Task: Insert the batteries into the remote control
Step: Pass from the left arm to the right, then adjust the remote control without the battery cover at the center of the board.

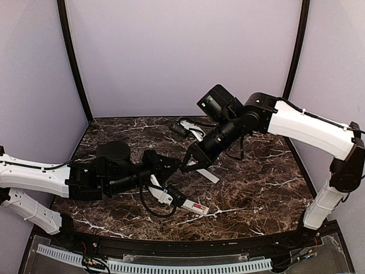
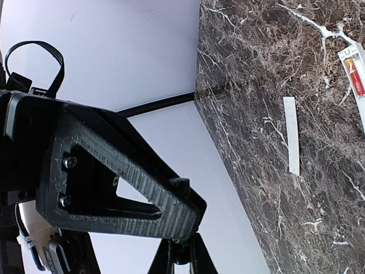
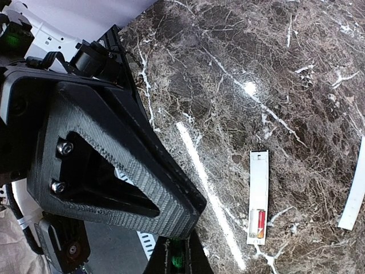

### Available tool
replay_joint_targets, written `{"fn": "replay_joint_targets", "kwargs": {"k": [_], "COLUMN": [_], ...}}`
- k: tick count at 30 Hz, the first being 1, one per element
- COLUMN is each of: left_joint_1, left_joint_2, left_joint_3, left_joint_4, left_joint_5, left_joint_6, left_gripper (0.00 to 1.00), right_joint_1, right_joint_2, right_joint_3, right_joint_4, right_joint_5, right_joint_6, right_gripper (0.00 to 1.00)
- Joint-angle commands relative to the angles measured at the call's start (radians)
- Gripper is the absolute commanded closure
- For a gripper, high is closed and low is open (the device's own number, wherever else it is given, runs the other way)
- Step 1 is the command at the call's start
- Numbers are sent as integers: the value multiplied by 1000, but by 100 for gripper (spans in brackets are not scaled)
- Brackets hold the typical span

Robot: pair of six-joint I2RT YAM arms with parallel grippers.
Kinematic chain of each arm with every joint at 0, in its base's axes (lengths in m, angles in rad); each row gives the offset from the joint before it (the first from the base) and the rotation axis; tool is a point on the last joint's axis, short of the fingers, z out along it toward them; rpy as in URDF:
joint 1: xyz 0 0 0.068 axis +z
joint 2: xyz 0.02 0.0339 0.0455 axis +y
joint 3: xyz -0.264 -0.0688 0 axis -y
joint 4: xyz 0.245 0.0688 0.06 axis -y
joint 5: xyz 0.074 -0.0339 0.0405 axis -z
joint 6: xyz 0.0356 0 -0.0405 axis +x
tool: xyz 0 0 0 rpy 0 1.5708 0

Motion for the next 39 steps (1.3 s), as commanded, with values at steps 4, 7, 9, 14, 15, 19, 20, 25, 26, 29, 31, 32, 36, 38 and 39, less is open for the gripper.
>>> {"fn": "replay_joint_targets", "kwargs": {"k": [4, 7, 9, 14, 15, 19, 20, 25, 26, 29, 31, 32, 36, 38, 39], "left_joint_1": [-5, -4, 1, 131, 164, 308, 352, 426, 427, 435, 442, 443, 444, 444, 445], "left_joint_2": [-6, -15, -44, -126, -136, -156, -153, -71, -50, -15, 13, 34, 72, 67, 61], "left_joint_3": [3, 32, 53, 131, 154, 130, 121, -2, -34, -82, -121, -140, -163, -170, -167], "left_joint_4": [58, 38, -22, -270, -307, -248, -235, -83, -49, -22, -2, 4, 20, 42, 46], "left_joint_5": [-21, -27, -13, 244, 339, 475, 498, 653, 637, 518, 441, 407, 374, 363, 357], "left_joint_6": [-98, -231, -431, -966, -1128, -1516, -1587, -2012, -2063, -2121, -2134, -2128, -2112, -2076, -2058], "left_gripper": [100, 69, 42, 20, 22, 33, 36, 41, 41, 37, 33, 31, 29, 27, 27], "right_joint_1": [10, 10, 9, 10, 9, 11, 9, 23, 29, 57, 89, 103, 138, 138, 139], "right_joint_2": [-22, -57, -91, -189, -206, -254, -255, -248, -246, -226, -200, -182, -98, -64, -51], "right_joint_3": [2, -32, -67, -178, -214, -344, -376, -560, -611, -727, -788, -809, -861, -876, -875], "right_joint_4": [33, 64, 105, 257, 293, 427, 452, 621, 680, 805, 874, 897, 960, 992, 999], "right_joint_5": [19, 48, 63, 101, 112, 192, 211, 264, 276, 316, 345, 359, 390, 390, 393], "right_joint_6": [-22, -24, -27, -53, -60, -82, -86, -109, -116, -128, -140, -141, -131, -126, -127], "right_gripper": [100, 100, 100, 100, 100, 100, 100, 100, 100, 100, 100, 100, 100, 100, 100]}}
